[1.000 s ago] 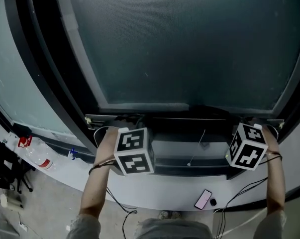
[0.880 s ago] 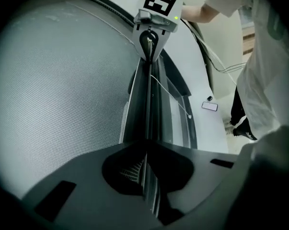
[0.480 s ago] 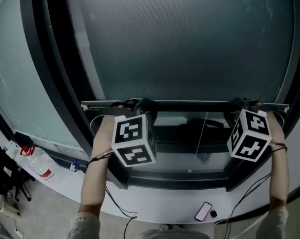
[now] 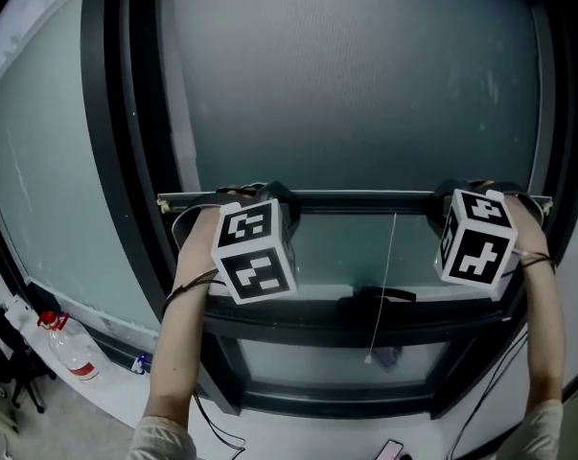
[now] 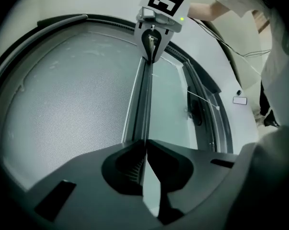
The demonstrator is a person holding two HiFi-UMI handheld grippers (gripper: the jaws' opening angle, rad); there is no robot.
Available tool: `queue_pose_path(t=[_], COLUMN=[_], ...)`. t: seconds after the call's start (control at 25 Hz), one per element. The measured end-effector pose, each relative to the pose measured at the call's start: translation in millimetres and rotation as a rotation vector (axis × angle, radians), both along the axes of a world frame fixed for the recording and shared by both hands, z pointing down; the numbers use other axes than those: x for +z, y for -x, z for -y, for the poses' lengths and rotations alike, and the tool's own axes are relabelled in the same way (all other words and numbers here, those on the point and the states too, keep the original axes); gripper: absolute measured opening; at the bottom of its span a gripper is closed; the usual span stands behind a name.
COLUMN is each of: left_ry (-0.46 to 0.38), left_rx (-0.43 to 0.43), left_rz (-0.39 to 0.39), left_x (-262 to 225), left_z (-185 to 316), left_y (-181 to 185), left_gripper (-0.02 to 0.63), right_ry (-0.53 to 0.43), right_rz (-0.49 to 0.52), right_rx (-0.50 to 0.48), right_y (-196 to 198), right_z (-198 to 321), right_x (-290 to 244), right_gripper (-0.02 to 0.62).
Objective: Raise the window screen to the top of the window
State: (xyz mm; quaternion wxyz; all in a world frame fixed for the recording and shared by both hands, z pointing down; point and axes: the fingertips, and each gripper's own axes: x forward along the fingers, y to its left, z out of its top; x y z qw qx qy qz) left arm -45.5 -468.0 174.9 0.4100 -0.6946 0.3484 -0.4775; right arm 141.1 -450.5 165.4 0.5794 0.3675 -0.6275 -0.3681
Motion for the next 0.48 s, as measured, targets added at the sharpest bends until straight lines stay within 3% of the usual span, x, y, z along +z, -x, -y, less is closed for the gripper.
queue_pose_path(t=[0.48], left_ry=[-0.175], left_rx=[-0.016], left_rz=[0.028], left_x=[-106.6], left_z=[5.8], left_y=[3.9], left_gripper=[0.021], right_ry=[-0.189], right_rz=[-0.025], right_rx=[0.008], right_y=[2.2], right_z=[4.1], right_x=[-105.5], right_gripper=[0.018])
